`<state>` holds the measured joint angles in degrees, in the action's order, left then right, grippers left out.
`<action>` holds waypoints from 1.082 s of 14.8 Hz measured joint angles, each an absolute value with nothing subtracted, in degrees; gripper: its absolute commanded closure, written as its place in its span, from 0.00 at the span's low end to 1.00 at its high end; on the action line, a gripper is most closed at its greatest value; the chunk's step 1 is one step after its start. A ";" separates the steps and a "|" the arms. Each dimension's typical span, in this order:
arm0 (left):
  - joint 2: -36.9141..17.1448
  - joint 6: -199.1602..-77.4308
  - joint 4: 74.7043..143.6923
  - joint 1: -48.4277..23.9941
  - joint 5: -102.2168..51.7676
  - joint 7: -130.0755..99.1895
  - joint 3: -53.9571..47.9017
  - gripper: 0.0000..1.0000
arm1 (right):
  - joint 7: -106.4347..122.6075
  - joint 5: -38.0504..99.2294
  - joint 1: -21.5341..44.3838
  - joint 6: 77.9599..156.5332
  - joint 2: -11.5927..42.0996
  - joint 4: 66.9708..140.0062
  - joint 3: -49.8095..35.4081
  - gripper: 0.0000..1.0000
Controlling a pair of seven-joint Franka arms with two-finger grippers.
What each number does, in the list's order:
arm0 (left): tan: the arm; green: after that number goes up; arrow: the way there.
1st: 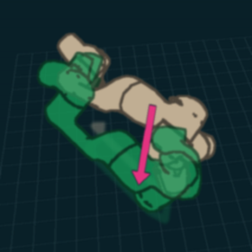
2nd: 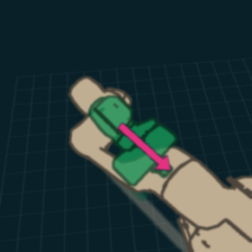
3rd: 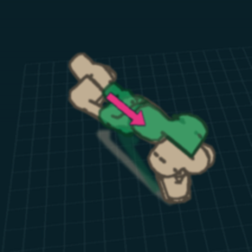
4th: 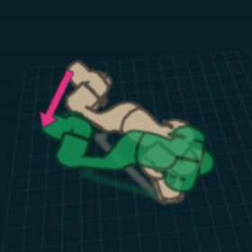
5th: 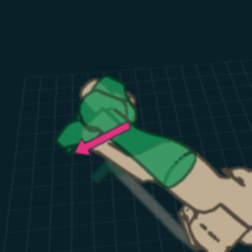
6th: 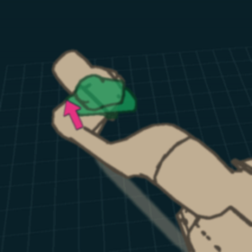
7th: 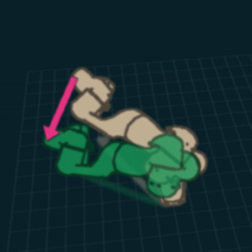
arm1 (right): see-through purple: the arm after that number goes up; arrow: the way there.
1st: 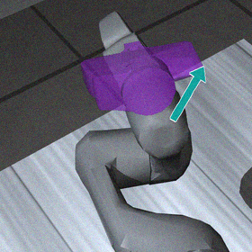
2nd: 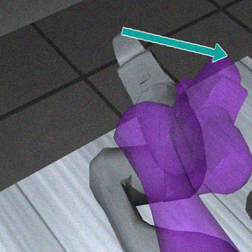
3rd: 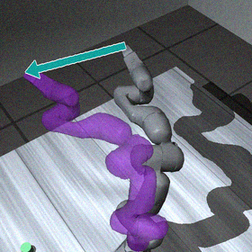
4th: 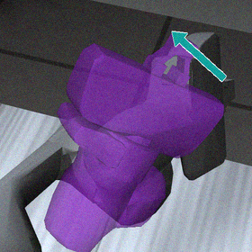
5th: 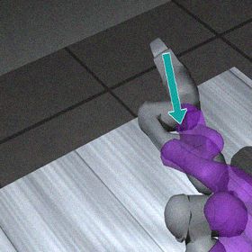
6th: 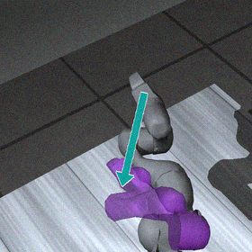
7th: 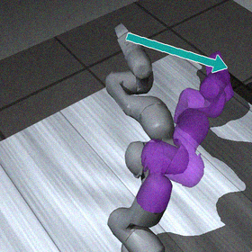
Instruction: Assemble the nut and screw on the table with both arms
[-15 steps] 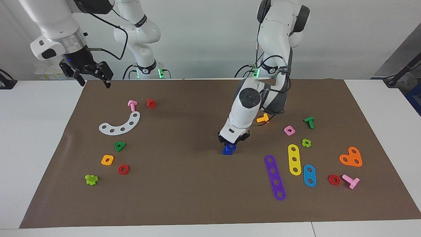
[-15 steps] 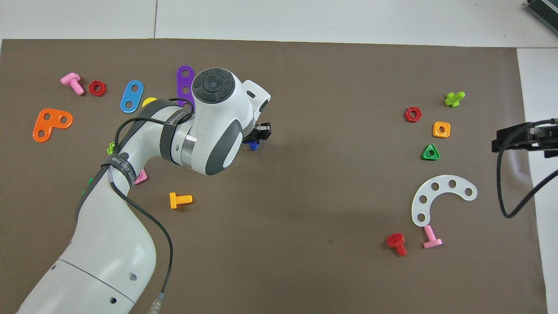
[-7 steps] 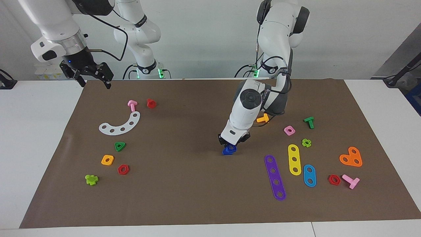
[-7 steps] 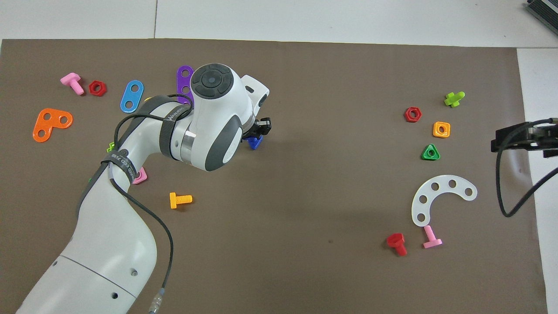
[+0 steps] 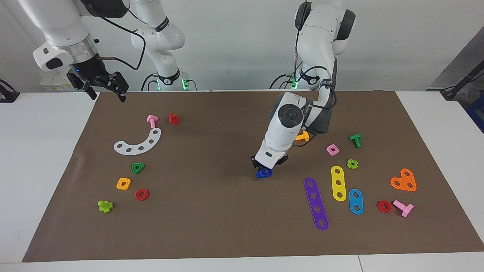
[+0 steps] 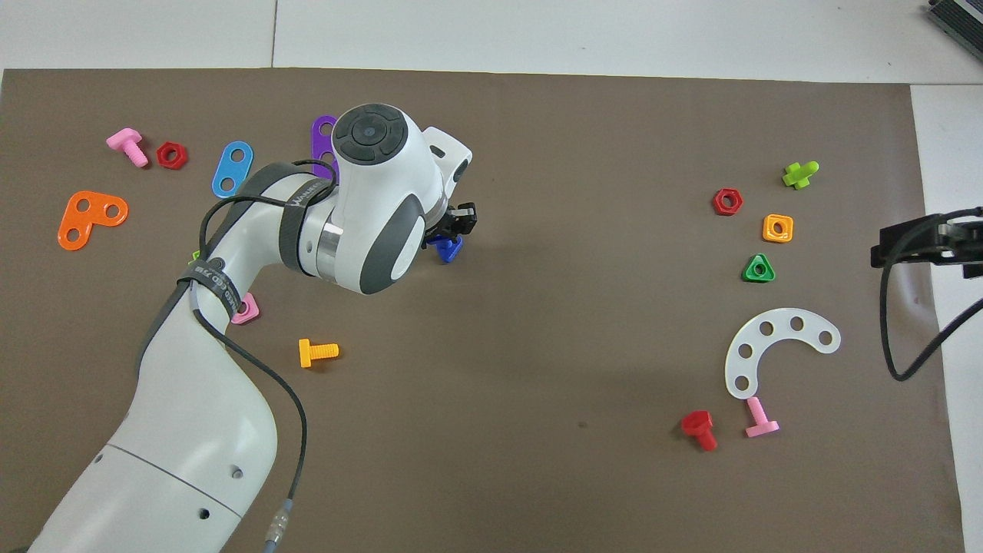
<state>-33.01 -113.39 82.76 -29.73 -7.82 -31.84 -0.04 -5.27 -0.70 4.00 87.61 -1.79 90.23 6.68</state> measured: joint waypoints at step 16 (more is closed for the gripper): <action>-35.46 -114.17 79.19 -29.83 -9.67 -33.25 0.62 1.00 | -2.42 -0.70 2.27 87.61 -1.79 90.42 6.70 0.00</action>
